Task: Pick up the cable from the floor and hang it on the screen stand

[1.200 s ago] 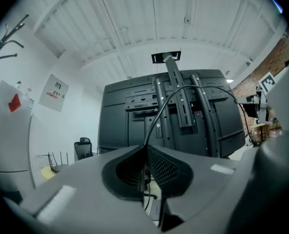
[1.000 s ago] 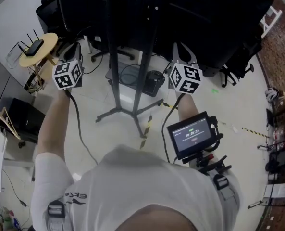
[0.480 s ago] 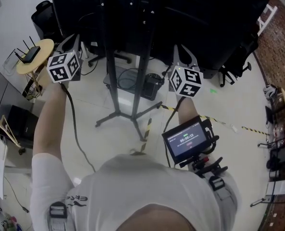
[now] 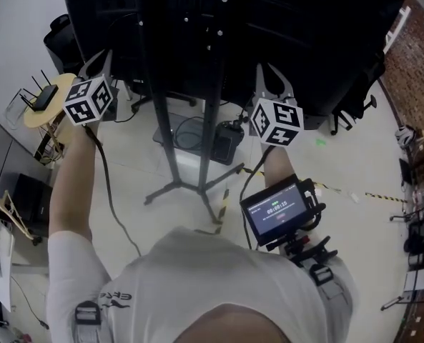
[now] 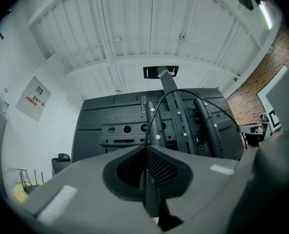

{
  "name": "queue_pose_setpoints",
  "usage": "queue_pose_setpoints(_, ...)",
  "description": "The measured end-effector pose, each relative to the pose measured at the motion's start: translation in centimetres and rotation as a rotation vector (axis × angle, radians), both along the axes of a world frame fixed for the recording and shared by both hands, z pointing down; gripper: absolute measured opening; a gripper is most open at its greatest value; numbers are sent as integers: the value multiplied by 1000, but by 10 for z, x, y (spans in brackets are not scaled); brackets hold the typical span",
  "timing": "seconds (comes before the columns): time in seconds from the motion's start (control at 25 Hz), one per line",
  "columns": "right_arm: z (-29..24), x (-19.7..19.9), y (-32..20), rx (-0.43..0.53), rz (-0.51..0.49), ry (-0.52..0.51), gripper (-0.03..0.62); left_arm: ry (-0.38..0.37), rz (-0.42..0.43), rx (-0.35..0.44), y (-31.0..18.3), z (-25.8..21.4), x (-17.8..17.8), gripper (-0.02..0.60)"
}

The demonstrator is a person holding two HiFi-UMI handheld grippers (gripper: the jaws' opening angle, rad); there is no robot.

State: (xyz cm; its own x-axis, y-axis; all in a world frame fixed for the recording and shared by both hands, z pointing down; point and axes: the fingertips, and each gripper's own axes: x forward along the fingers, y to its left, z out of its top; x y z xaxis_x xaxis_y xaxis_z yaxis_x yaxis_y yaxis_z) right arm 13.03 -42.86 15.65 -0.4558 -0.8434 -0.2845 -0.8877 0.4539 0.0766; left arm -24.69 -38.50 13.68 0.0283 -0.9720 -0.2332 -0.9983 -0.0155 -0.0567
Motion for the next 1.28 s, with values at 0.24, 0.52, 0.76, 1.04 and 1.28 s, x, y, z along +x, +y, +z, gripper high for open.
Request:
queue_pose_setpoints(0.24,-21,2,-7,41,26,6,34,15,1,13,-23,-13,-2,9)
queue_pose_setpoints(0.52,-57,-18,-12,99,114,10,35,21,52,19,-54,-38,-29,9)
queue_pose_setpoints(0.76,-72,-70,-26,109,197,19,35,30,113,9,-94,-52,-81,9)
queue_pose_setpoints(1.04,-81,-39,-34,103,282,30,34,26,151,-9,-117,-65,-50,9)
queue_pose_setpoints(1.28,-88,-25,-36,97,341,56,35,17,167,-33,-131,-71,-36,9)
